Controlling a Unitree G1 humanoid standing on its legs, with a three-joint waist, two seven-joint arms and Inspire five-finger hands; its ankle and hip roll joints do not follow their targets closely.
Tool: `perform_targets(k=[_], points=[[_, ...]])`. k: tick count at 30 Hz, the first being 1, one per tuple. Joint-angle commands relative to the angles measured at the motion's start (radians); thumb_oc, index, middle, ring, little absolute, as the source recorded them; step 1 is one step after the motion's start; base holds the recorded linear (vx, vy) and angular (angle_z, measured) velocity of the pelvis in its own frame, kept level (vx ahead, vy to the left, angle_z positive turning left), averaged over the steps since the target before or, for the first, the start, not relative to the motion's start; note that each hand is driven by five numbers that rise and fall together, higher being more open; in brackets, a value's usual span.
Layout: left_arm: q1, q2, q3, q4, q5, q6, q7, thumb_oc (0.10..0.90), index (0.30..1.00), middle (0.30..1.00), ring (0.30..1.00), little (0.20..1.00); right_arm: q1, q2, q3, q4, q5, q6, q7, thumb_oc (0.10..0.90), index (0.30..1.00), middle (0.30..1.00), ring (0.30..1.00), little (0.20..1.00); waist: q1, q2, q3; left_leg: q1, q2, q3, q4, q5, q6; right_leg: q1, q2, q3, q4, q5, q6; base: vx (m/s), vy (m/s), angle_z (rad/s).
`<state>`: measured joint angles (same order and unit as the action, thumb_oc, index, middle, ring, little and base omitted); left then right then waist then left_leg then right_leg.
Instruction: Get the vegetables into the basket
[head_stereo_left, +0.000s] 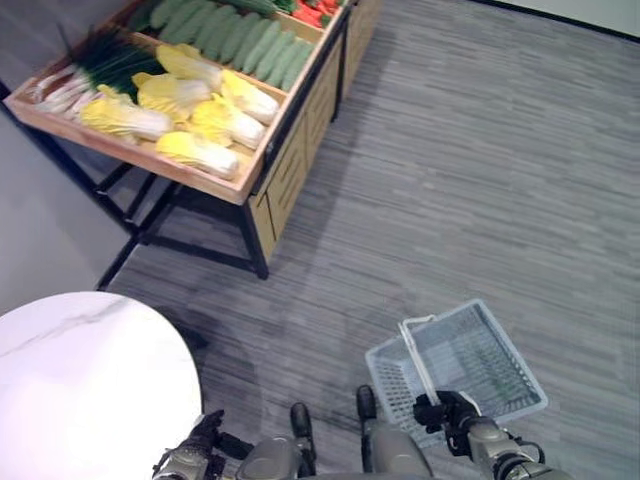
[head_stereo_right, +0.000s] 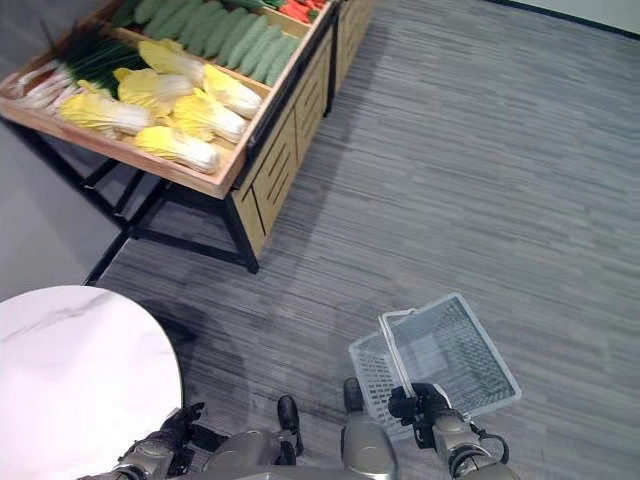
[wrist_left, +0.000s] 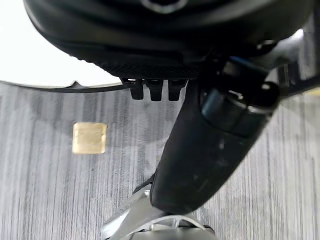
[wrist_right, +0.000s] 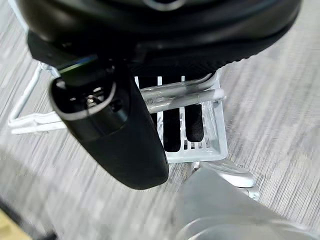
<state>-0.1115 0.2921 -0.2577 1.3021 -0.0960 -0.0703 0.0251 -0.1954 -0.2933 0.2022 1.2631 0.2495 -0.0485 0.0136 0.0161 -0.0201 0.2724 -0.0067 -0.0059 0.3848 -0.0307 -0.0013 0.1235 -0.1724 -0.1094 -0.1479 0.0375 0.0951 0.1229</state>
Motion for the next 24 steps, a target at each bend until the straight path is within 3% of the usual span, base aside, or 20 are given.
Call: perform_targets(k=[1,3,4,6,8,11,20,24], points=[[-0.001,-0.006,0.005,0.027,0.028,-0.008,0.004,0.900,1.000,1.000,1.000,1.000,0.012,0.054,0.019,-0.042,0.094,-0.038,0.039,0.400,0.300,0.300,0.300,0.300,0.003,0.031,-0.016,0.003,-0.001,-0.055,0.113,-0.151,-0.047,0.013,-0.060,0.003,0.089,-0.046,0.031,0.03,0.002,-0.40],[0.003,-0.005,0.009,0.029,0.029,-0.006,0.005,0.900,1.000,1.000,1.000,1.000,0.013,0.058,0.023,-0.040,0.088,-0.039,0.036,0.400,0.300,0.300,0.300,0.300,0.007,0.033,-0.024,0.010,0.001,-0.041,0.096,-0.145,-0.050,0.030,-0.072,-0.034,0.098,-0.057,0.028,0.00,-0.025,-0.33],[0.009,-0.003,0.020,0.029,0.026,-0.002,0.005,0.900,1.000,1.000,1.000,1.000,0.013,0.061,0.033,-0.036,0.072,-0.038,0.035,0.400,0.300,0.300,0.300,0.300,0.026,0.034,-0.044,0.022,0.002,-0.009,0.056,-0.132,-0.055,0.065,-0.088,-0.110,0.105,-0.070,0.027,0.02,-0.050,-0.62],[0.014,-0.008,0.029,0.037,0.024,0.002,0.000,0.900,1.000,1.000,1.000,1.000,0.015,0.066,0.039,-0.029,0.063,-0.035,0.034,0.400,0.300,0.300,0.300,0.300,0.040,0.017,-0.085,0.034,-0.008,0.025,0.019,-0.117,-0.067,0.127,-0.082,-0.142,0.026,-0.032,0.049,0.05,-0.135,-0.81],[0.014,-0.009,0.031,0.038,0.022,0.003,0.003,0.900,1.000,1.000,1.000,1.000,0.014,0.065,0.040,-0.030,0.060,-0.036,0.034,0.400,0.300,0.300,0.300,0.300,0.039,0.015,-0.089,0.033,-0.005,0.032,0.023,-0.116,-0.070,0.123,-0.078,-0.129,0.016,-0.022,0.053,0.01,-0.115,-0.44],[0.007,-0.015,0.034,0.046,0.028,0.005,0.003,0.900,1.000,1.000,1.000,1.000,0.023,0.067,0.050,-0.022,0.035,-0.031,0.040,0.400,0.300,0.300,0.300,0.300,0.035,0.002,-0.091,0.045,0.007,0.021,0.043,-0.117,-0.080,0.136,-0.060,-0.111,0.015,-0.062,0.037,0.02,-0.164,-0.31],[-0.009,-0.026,0.017,0.046,0.029,0.015,0.000,0.900,1.000,1.000,1.000,1.000,0.060,0.053,0.045,0.040,-0.013,-0.015,0.033,0.400,0.300,0.300,0.300,0.300,0.017,-0.008,-0.114,0.088,0.042,-0.013,-0.046,-0.048,-0.127,0.170,-0.020,-0.155,0.003,-0.131,0.004,0.02,-0.182,0.18],[-0.007,-0.030,0.023,0.053,0.022,0.017,-0.003,0.900,1.000,1.000,1.000,1.000,0.072,0.045,0.043,0.068,-0.029,-0.011,0.029,0.400,0.300,0.300,0.300,0.300,0.013,-0.019,-0.103,0.067,0.069,-0.032,0.056,-0.077,-0.141,0.170,0.004,-0.134,0.033,-0.172,-0.024,0.06,-0.190,0.05]])
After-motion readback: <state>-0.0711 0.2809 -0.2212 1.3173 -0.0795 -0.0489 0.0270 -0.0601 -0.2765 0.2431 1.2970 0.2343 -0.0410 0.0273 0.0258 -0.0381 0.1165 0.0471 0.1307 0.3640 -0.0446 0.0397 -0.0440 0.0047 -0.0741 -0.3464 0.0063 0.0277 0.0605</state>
